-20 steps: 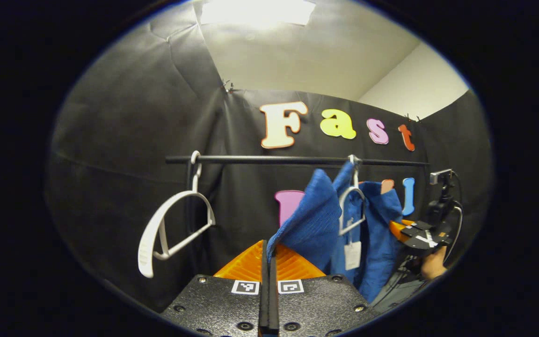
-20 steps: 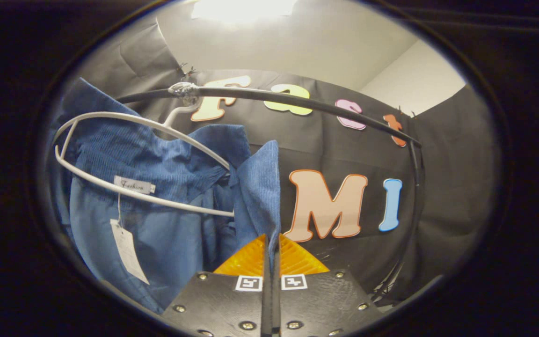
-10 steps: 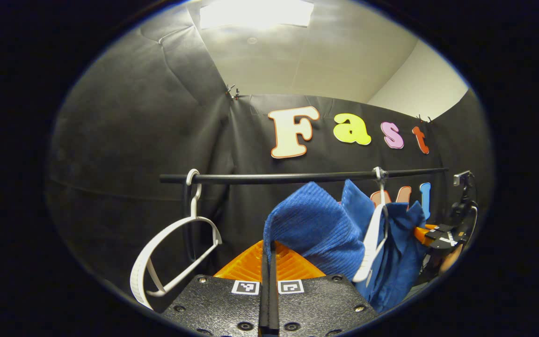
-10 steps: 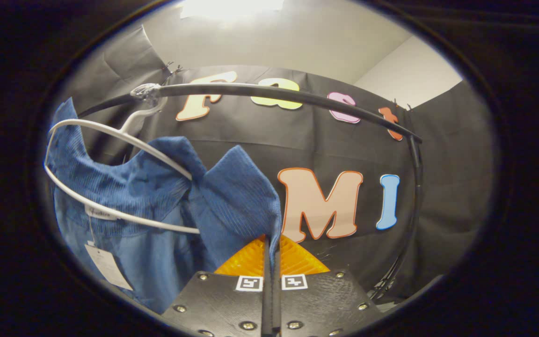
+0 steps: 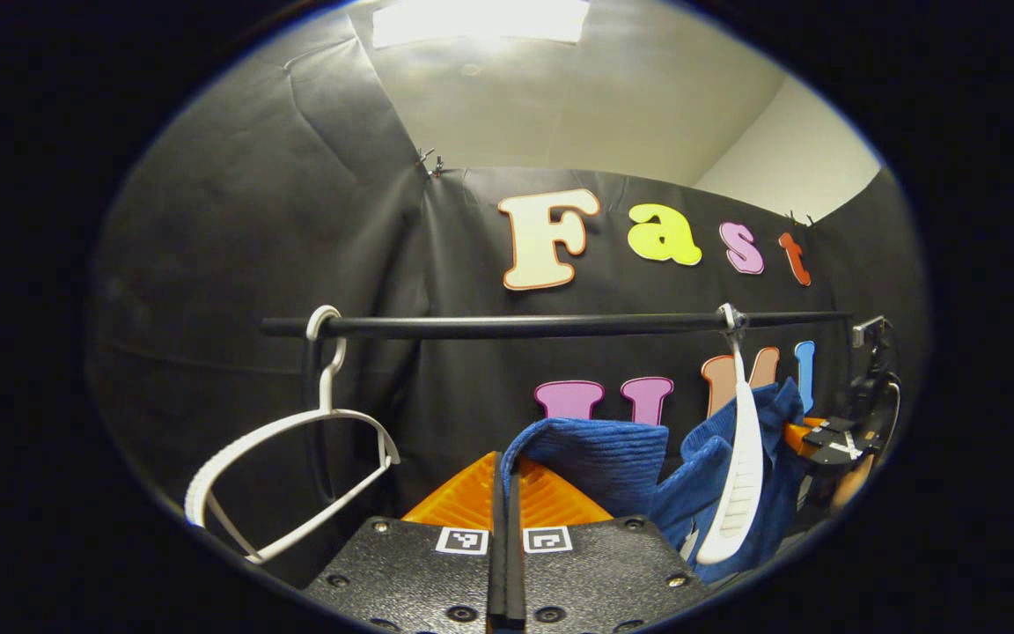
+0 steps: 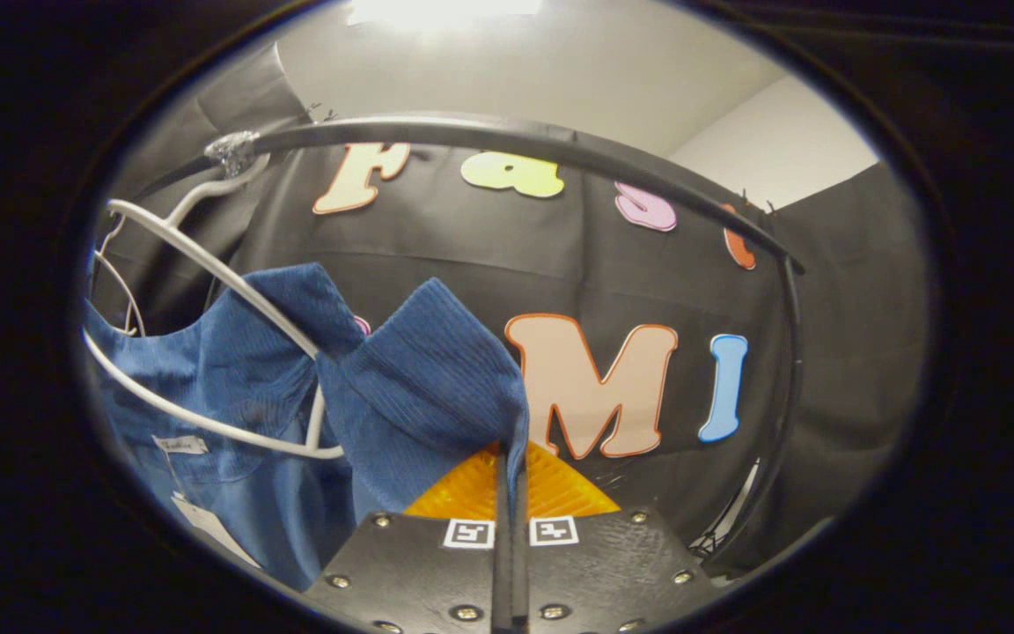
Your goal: Grasp the clothes on the hanger with both hands and then place them into the laundry hamper below.
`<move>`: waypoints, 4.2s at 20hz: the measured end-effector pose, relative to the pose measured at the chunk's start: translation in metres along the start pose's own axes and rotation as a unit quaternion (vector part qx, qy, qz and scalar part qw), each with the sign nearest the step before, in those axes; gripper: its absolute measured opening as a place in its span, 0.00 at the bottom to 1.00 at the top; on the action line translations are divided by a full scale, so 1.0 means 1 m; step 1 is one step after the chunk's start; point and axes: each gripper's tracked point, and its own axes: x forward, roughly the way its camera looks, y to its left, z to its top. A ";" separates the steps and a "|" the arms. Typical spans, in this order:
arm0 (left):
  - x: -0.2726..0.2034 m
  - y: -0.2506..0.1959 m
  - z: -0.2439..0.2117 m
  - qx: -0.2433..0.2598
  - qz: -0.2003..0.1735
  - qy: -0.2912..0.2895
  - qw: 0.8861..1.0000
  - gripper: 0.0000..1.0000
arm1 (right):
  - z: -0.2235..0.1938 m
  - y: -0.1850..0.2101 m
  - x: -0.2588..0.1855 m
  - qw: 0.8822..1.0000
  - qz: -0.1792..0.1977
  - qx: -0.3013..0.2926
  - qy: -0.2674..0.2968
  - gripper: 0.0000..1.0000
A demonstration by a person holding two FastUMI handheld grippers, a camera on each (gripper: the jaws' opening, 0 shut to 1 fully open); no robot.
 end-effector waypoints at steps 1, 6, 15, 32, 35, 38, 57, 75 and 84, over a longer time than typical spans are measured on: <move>0.004 -0.001 -0.003 -0.002 -0.001 0.003 1.000 0.00 | -0.007 0.000 0.004 1.000 0.000 -0.004 0.005 0.00; 0.013 0.015 -0.024 -0.010 0.016 0.019 1.000 0.00 | -0.038 -0.006 0.021 0.999 -0.006 -0.010 0.035 0.01; 0.022 0.024 -0.099 -0.009 0.026 0.084 0.996 0.00 | -0.099 0.014 0.013 0.997 0.017 -0.055 0.057 0.00; -0.043 -0.020 -0.103 0.001 -0.005 0.083 0.997 0.00 | -0.054 0.034 -0.105 0.998 0.053 -0.027 0.022 0.00; -0.057 -0.041 -0.098 -0.006 -0.020 0.081 0.997 0.00 | -0.043 0.032 -0.125 0.998 0.065 -0.018 0.015 0.00; -0.071 -0.049 -0.107 -0.021 -0.023 0.081 0.996 0.00 | -0.037 0.048 -0.148 0.996 0.087 -0.002 0.009 0.00; -0.065 -0.125 -0.125 -0.051 -0.040 0.065 0.996 0.00 | -0.028 0.105 -0.210 0.980 0.157 0.125 0.004 0.00; -0.039 -0.155 -0.282 -0.070 -0.077 0.176 0.979 0.00 | -0.201 0.098 -0.193 0.962 0.113 0.196 0.152 0.01; -0.039 -0.137 -0.386 -0.050 -0.055 0.251 0.965 0.00 | -0.302 0.116 -0.194 0.947 0.101 0.180 0.246 0.01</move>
